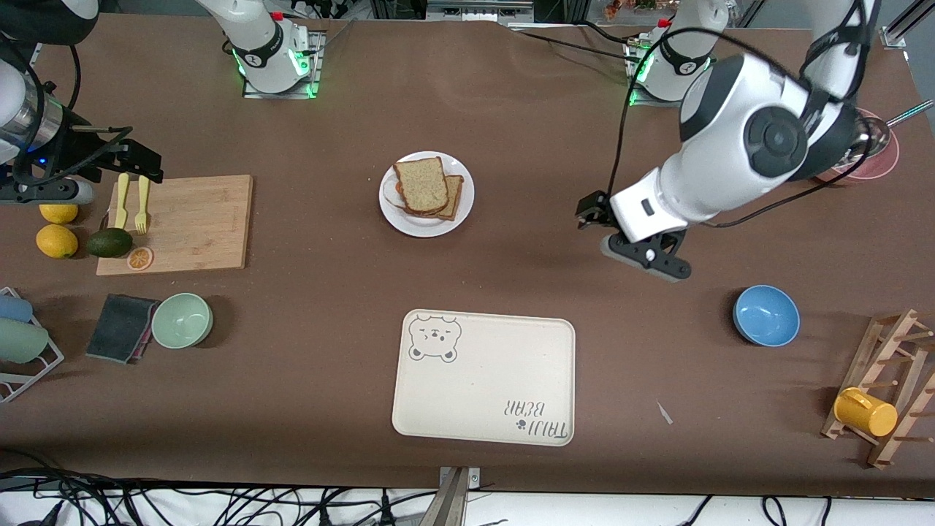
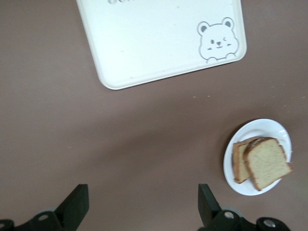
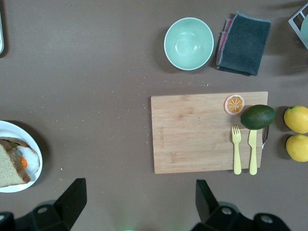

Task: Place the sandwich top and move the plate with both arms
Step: 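Lower the left gripper to the plate rim and close on it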

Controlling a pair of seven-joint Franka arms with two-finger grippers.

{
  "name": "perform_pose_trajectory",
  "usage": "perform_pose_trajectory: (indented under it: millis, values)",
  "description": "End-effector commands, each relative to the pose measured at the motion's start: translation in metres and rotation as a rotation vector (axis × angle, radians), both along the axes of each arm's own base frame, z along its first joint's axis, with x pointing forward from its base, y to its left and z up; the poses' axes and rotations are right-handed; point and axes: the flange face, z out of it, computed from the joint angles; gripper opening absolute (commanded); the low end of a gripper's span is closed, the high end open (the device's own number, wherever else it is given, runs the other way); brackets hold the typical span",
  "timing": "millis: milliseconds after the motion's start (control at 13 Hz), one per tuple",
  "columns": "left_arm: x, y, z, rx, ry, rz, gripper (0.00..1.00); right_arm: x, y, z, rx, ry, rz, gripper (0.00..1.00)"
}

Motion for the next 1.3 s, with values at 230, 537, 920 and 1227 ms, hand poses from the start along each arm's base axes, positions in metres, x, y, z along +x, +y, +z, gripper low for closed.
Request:
perform_pose_trajectory:
  millis: [230,537,920,1227]
  values:
    - [-0.025,-0.097,-0.101,-0.102,0.191,-0.09,1.0,0.005,0.001,-0.003,0.01,-0.025,0.009,1.0]
    - [-0.041,-0.125,-0.168,-0.187,0.316,-0.05,1.0,0.007,0.005,0.001,0.009,-0.029,0.016,1.0]
    - [-0.079,-0.133,-0.248,-0.428,0.336,-0.014,0.94,0.008,0.006,0.003,0.011,-0.04,0.016,1.0]
    - [-0.109,-0.15,-0.283,-0.421,0.243,-0.043,0.66,0.009,0.008,0.001,0.011,-0.042,0.021,1.0]
